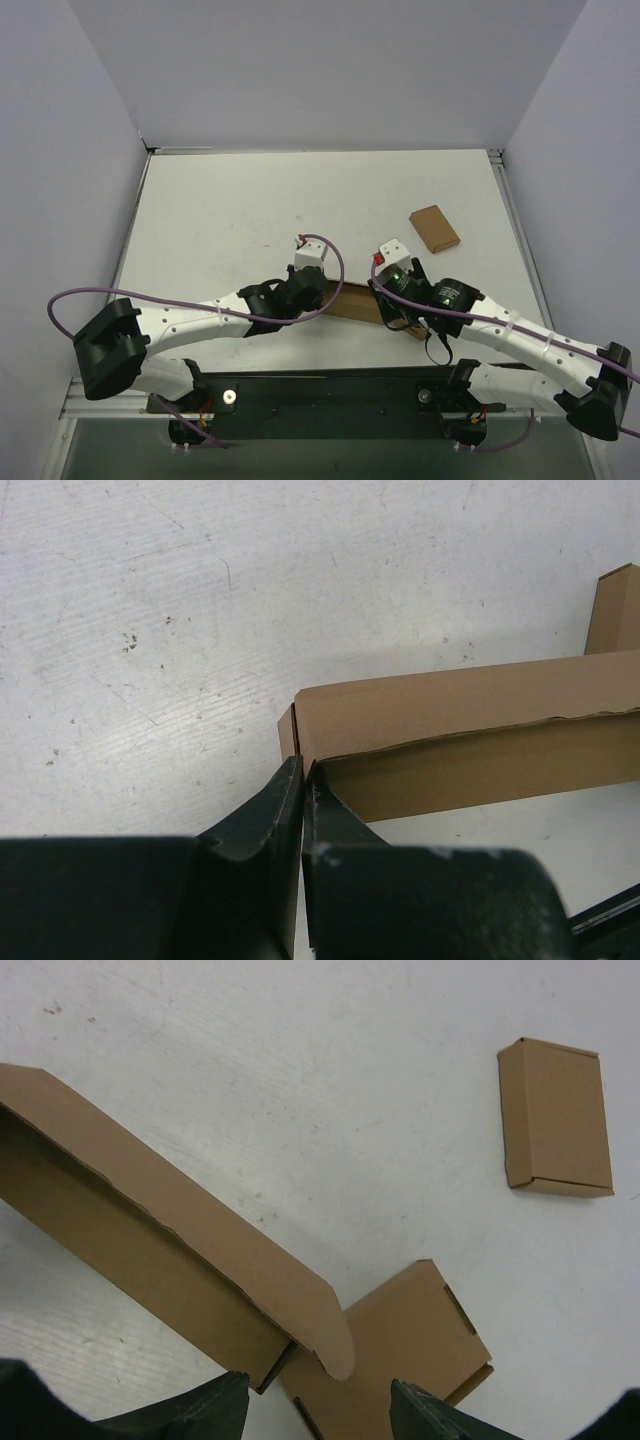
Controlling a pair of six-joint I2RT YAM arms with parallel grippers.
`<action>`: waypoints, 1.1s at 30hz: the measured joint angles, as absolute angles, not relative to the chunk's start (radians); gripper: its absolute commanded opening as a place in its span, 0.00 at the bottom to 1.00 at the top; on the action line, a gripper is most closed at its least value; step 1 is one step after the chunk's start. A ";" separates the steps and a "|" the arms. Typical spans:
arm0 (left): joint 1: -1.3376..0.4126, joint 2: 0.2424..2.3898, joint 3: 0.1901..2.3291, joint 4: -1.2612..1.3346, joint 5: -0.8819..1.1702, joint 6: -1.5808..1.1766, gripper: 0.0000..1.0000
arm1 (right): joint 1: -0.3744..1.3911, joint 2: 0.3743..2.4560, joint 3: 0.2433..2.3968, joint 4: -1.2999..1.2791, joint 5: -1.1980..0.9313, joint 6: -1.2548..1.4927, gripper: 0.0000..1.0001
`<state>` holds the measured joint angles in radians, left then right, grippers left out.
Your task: Fold the paper box
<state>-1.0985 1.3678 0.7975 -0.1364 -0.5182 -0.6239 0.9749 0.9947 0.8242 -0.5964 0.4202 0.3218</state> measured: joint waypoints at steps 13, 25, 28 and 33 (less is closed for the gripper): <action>-1.099 1.369 0.801 -0.142 -0.518 -0.620 0.00 | 0.928 1.159 0.853 -0.627 0.457 0.310 0.40; -1.099 1.369 0.801 -0.143 -0.517 -0.620 0.00 | 0.921 1.243 0.856 -0.589 0.456 0.282 0.20; -1.099 1.369 0.801 -0.143 -0.516 -0.620 0.00 | 0.921 1.254 0.862 -0.588 0.457 0.283 0.17; -1.099 1.369 0.801 -0.143 -0.517 -0.616 0.00 | 0.917 1.262 0.880 -0.610 0.457 0.292 0.10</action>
<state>-1.0988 1.3693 0.8009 -0.1429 -0.5171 -0.6163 0.9169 1.2621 0.8799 -0.6102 0.4568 0.2920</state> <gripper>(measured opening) 0.105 0.132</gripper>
